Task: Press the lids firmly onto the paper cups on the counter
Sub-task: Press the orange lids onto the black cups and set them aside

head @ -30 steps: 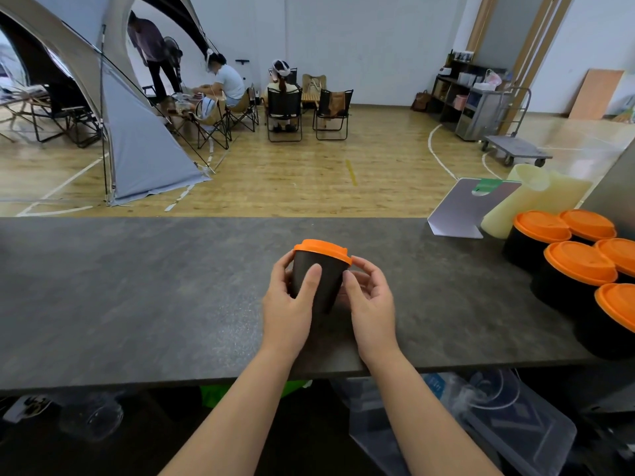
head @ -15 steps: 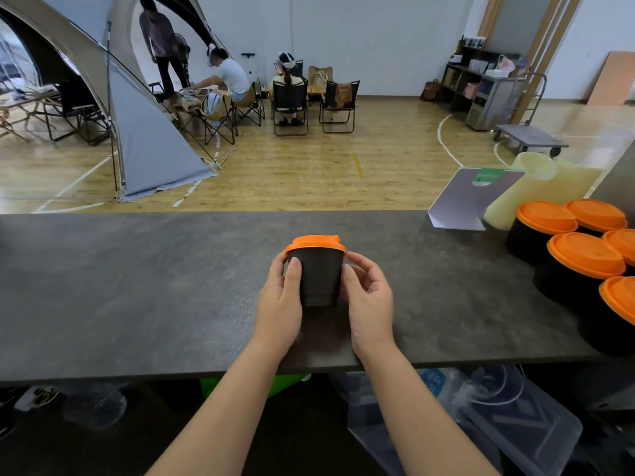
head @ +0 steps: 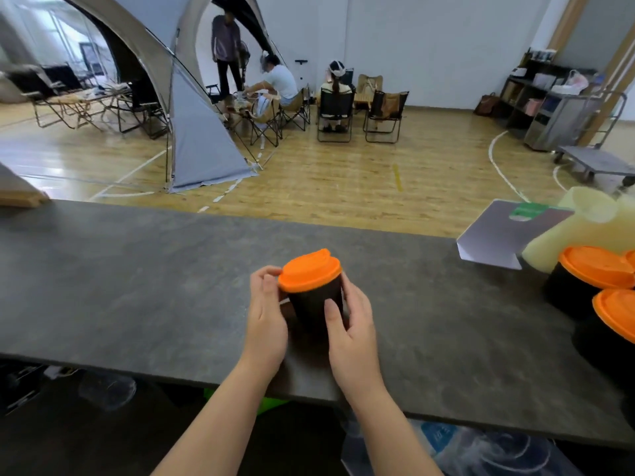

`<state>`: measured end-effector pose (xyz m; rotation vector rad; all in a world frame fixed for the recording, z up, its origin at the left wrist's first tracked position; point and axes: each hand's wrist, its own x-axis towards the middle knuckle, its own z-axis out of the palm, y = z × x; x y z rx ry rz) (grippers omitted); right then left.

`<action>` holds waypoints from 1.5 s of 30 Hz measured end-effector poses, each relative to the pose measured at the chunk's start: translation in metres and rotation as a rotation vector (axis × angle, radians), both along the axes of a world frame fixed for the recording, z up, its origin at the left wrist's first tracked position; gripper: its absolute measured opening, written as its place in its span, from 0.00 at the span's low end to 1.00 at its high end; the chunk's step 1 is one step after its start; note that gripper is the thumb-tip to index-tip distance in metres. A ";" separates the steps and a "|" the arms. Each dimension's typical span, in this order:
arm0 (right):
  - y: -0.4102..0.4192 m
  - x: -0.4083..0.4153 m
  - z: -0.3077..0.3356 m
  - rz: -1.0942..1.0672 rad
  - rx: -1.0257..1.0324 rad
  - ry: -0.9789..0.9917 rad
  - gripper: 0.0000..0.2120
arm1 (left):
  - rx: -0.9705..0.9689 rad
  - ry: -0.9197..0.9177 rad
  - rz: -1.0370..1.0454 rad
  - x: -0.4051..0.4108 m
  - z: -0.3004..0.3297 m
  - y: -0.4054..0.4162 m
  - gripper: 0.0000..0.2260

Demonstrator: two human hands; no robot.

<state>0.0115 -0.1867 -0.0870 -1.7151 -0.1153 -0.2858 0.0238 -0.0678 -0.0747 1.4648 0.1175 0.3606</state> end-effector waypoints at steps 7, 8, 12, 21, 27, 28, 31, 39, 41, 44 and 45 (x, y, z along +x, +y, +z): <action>0.020 -0.012 0.014 0.066 0.185 0.004 0.15 | -0.243 0.063 -0.032 -0.023 0.018 0.020 0.15; 0.028 -0.019 0.018 0.102 0.216 0.019 0.15 | -0.225 0.050 -0.039 -0.034 0.021 0.029 0.19; 0.086 -0.047 0.031 0.194 0.219 0.084 0.18 | -0.140 0.015 -0.036 -0.074 0.028 0.084 0.21; 0.295 -0.102 0.055 0.288 0.229 0.108 0.16 | -0.004 -0.031 0.076 -0.154 0.049 0.289 0.25; 0.422 -0.136 0.053 0.403 0.254 0.210 0.16 | 0.067 -0.022 0.196 -0.193 0.049 0.418 0.22; 0.438 -0.141 0.054 0.420 0.257 0.221 0.16 | 0.064 -0.018 0.214 -0.199 0.048 0.434 0.21; 0.481 -0.147 0.052 0.452 0.249 0.248 0.15 | 0.036 -0.006 0.262 -0.208 0.043 0.475 0.18; 0.595 -0.117 0.043 0.512 0.207 0.276 0.12 | 0.008 0.011 0.396 -0.189 0.025 0.581 0.15; 0.630 -0.100 0.041 0.539 0.207 0.275 0.12 | 0.003 0.010 0.432 -0.174 0.022 0.615 0.15; 0.686 -0.072 0.037 0.557 0.196 0.264 0.12 | 0.017 -0.003 0.479 -0.147 0.021 0.672 0.14; 0.704 -0.062 0.037 0.560 0.195 0.268 0.12 | 0.022 0.003 0.492 -0.137 0.023 0.691 0.13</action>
